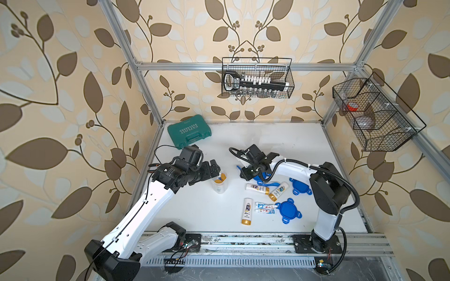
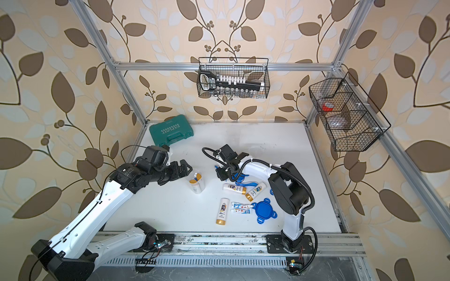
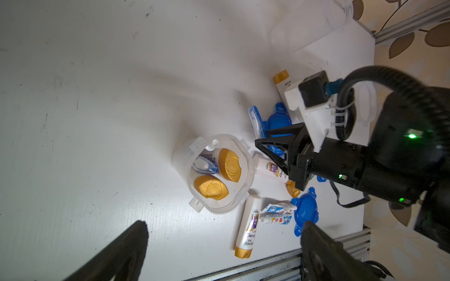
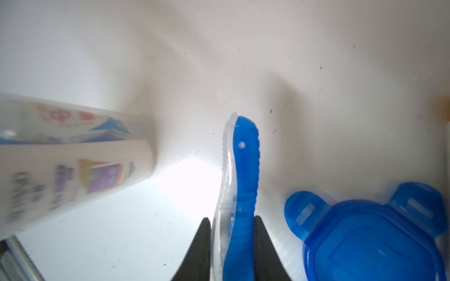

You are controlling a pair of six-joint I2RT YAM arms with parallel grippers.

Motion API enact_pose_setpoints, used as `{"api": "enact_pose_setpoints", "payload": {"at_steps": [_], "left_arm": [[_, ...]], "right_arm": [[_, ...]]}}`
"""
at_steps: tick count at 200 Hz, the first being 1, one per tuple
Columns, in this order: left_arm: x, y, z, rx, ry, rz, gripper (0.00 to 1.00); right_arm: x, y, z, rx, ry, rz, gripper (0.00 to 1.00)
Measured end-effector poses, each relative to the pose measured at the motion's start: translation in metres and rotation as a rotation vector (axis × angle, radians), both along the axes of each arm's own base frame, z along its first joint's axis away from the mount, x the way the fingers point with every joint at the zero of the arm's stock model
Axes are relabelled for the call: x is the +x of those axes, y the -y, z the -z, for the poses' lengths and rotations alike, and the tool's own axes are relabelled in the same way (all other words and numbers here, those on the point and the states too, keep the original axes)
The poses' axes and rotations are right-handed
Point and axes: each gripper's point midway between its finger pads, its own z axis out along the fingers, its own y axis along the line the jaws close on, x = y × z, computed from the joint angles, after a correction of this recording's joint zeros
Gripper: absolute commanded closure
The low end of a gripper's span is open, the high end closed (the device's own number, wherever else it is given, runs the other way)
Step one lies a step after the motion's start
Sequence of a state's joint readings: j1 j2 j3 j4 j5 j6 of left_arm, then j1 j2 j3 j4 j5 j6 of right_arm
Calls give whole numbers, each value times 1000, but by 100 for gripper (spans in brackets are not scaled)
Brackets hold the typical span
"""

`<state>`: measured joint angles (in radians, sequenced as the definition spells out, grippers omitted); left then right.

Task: Pack away toiletry kits
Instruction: Pick up the toiletry item from the center of the board.

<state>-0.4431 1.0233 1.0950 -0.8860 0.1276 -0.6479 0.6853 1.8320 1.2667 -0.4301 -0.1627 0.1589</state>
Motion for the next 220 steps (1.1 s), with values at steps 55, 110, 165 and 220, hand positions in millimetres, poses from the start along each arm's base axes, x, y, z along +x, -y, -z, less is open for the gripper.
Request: {"api": "enact_pose_setpoints", "payload": {"at_steps": [55,110,165,220], "left_arm": [[0,4,-14,-13,28,45,1],[1,25,-25,-116,35,118,1],[16,54,-33,-267,43,158,1],[34,76,-8,-337,-30,135,16]], "right_arm": [[-9,-6,-60,139,94,-33,91],[-46,-21,-99,262,144,-133,91],[-69,-29,-129,387,168,-181,91],[-83,-43,-141,467,147,-218,91]]}}
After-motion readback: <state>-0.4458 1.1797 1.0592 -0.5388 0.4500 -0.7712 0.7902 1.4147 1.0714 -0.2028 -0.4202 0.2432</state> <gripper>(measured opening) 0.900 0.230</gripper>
